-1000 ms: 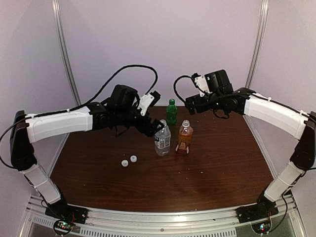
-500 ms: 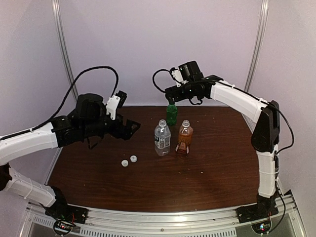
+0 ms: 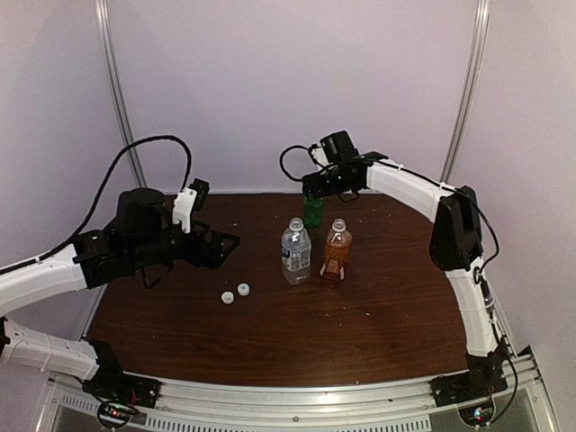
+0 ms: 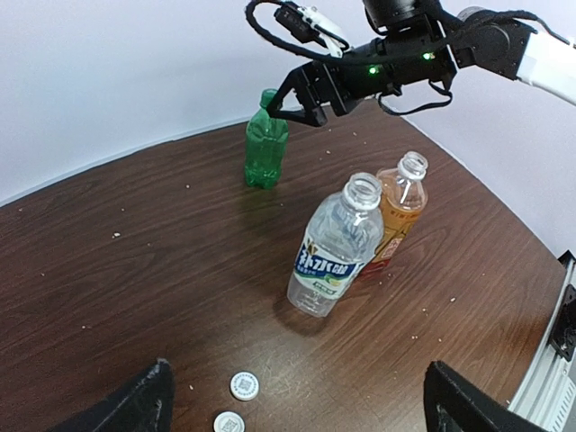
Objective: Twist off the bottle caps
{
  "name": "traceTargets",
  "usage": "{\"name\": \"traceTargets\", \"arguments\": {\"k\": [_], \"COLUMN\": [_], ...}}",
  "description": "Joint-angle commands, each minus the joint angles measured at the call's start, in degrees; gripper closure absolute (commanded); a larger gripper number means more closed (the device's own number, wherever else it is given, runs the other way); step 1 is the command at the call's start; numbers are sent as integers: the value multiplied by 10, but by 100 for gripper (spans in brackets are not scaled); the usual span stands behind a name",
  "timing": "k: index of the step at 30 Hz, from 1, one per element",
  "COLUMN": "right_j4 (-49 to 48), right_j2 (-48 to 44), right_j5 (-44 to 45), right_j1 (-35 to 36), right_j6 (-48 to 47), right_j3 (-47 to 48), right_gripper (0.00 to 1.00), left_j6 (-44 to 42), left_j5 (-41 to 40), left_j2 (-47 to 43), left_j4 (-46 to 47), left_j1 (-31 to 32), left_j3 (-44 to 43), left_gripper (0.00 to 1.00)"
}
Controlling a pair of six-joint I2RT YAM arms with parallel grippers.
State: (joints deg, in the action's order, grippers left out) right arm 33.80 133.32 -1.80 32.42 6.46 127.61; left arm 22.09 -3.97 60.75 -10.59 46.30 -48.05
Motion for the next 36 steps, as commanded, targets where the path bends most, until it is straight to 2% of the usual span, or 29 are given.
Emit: {"name": "traceTargets", "arguments": {"k": [1, 14, 36], "right_j4": [-39, -106, -112], "right_j2": [22, 64, 74], "right_j5": [-17, -40, 12], "right_j1": [-6, -14, -14], "right_j6": [17, 29, -7], "right_j3": [25, 42, 70], "right_gripper": [20, 37, 74], "left_j6": [13, 20, -1], "left_j5": [-4, -4, -42], "left_j2": [-26, -37, -67], "left_j4": [30, 12, -16], "left_j1": [-2, -2, -2], "left_j3": [14, 22, 28], "left_gripper": [2, 2, 2]}}
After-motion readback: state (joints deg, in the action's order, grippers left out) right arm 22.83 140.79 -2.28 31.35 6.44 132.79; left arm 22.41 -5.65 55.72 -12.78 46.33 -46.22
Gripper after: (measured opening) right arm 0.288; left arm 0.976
